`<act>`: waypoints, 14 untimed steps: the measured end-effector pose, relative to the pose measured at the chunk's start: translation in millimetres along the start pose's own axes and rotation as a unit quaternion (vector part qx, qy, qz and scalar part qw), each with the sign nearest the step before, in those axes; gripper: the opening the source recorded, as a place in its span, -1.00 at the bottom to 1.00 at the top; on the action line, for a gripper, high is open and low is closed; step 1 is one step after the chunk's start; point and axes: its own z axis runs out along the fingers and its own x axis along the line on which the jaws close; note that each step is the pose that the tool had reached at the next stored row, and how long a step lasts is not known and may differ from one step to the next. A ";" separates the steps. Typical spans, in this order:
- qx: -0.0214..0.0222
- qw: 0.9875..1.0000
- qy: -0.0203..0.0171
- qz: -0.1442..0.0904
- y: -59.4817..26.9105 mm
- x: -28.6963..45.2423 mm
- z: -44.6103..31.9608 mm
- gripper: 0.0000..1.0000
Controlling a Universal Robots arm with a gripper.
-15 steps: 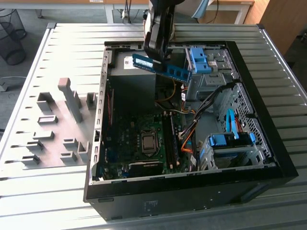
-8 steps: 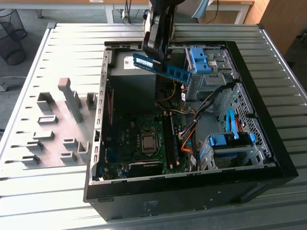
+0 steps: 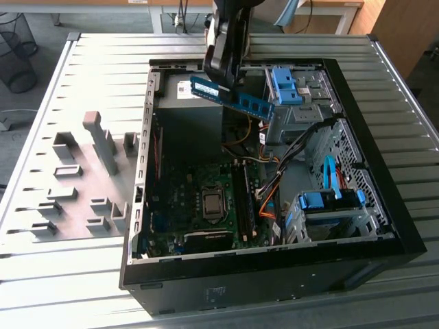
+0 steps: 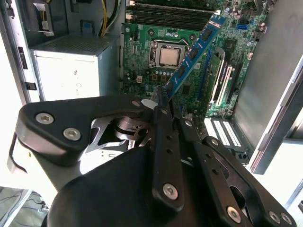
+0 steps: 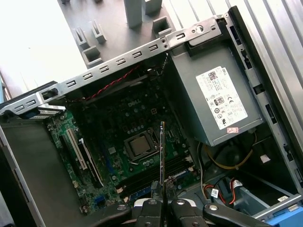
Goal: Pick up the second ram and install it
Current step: 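Insert the second ram into the second slot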
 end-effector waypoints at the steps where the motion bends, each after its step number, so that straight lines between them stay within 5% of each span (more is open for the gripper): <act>1: 0.000 1.000 0.000 0.002 0.0 0.0 0.0 -0.73; 8: 0.002 0.999 -0.001 0.049 0.0 0.0 0.3 -0.73; 14: 0.004 0.995 -0.003 0.099 0.0 0.0 0.9 -0.73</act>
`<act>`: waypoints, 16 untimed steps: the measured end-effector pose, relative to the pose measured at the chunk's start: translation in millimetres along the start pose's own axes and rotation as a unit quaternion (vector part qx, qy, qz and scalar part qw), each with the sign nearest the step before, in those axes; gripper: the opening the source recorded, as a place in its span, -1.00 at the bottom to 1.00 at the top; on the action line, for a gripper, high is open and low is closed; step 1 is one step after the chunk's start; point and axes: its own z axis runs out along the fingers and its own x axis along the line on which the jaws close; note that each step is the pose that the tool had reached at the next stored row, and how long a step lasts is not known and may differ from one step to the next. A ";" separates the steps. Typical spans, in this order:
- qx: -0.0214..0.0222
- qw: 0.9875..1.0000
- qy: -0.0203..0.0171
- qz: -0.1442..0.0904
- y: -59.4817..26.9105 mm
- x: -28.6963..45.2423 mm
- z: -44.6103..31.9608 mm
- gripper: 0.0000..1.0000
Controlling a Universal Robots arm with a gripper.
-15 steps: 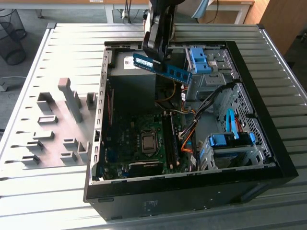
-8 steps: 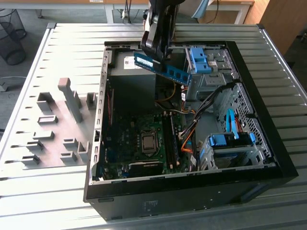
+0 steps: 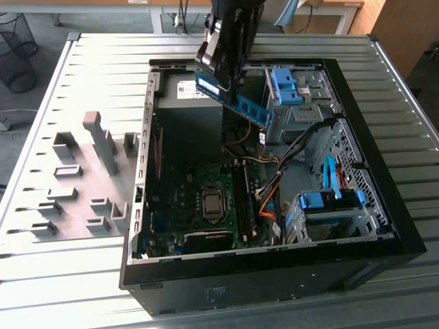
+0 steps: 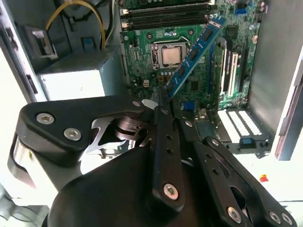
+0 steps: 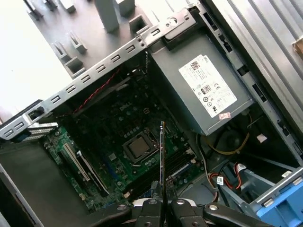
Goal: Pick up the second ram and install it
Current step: 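Insert the second ram into the second slot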
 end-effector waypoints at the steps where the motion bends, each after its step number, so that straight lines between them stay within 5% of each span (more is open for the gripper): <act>1: 0.000 1.000 0.000 0.008 0.0 0.0 0.1 -0.73; 8: 0.003 0.998 -0.002 0.068 0.0 0.0 0.8 -0.73; 16: 0.005 0.991 -0.004 0.131 0.0 0.1 1.4 -0.73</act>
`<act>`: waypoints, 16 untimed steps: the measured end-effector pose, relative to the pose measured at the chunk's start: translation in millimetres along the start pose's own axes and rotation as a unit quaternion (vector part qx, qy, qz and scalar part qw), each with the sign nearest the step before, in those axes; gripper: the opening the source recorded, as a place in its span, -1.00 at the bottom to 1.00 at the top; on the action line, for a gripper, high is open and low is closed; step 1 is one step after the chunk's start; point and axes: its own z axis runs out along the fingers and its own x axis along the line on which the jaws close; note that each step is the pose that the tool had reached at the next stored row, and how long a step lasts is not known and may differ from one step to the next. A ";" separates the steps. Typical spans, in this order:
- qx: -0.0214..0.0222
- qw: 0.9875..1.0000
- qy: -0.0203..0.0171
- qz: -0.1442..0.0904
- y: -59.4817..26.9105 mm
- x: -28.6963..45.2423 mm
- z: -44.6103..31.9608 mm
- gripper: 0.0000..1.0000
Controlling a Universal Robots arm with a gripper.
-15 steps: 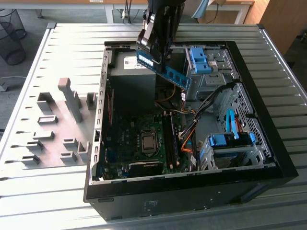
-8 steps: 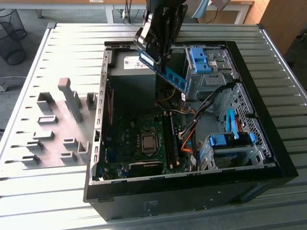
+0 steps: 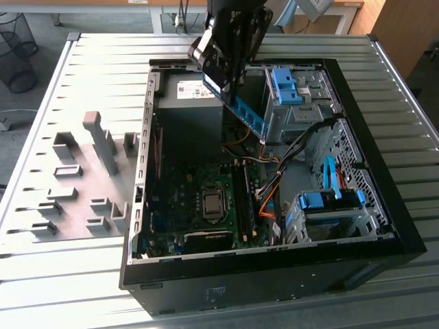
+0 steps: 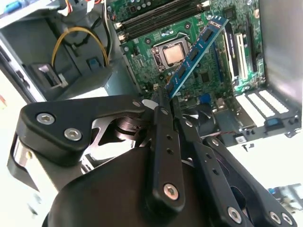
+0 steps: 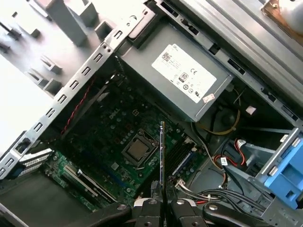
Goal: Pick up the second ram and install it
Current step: 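Insert the second ram into the second slot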
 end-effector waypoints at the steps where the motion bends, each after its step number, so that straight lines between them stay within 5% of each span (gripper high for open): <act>1: 0.000 1.000 0.000 0.008 0.0 0.0 0.1 -0.73; 9: 0.003 0.998 -0.002 0.070 0.0 0.0 0.8 -0.73; 16: 0.005 0.992 -0.004 0.126 -0.1 0.1 1.3 -0.73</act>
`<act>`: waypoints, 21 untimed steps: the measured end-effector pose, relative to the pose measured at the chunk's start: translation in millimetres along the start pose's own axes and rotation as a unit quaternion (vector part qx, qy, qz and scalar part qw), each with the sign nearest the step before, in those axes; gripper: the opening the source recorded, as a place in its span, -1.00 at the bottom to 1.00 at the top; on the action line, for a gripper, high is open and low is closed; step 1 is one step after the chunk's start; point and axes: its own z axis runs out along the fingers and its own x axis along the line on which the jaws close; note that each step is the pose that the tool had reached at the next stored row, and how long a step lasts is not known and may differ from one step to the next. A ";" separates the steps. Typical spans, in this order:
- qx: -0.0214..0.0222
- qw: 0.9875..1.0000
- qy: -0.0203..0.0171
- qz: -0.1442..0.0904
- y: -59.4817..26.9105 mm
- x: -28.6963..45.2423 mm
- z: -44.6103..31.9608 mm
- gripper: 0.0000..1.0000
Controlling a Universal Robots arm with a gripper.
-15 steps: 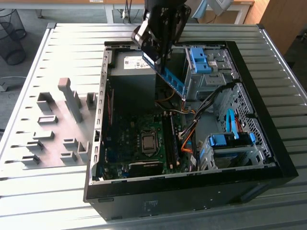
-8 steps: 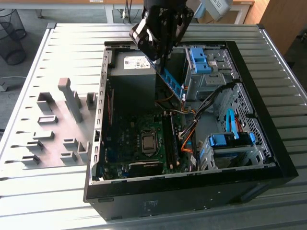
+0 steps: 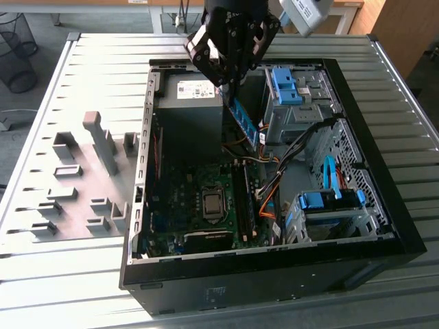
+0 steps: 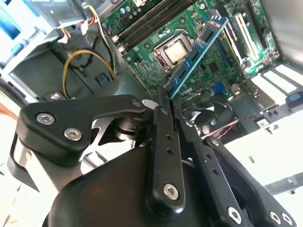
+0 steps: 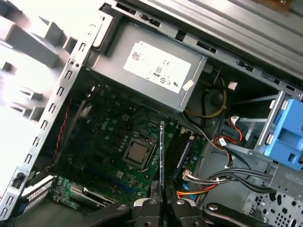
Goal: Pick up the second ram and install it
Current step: 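Insert the second ram into the second slot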
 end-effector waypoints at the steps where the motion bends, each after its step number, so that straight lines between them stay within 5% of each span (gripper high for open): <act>1: 0.000 1.000 0.000 0.008 0.0 0.0 0.1 -0.73; 8: 0.003 0.998 -0.002 0.063 0.0 0.0 0.5 -0.73; 13: 0.004 0.995 -0.003 0.103 0.0 0.0 1.0 -0.73; 17: 0.006 0.990 -0.004 0.137 -0.1 0.1 1.6 -0.73; 21: 0.006 0.990 -0.004 0.143 -0.1 0.1 1.6 -0.73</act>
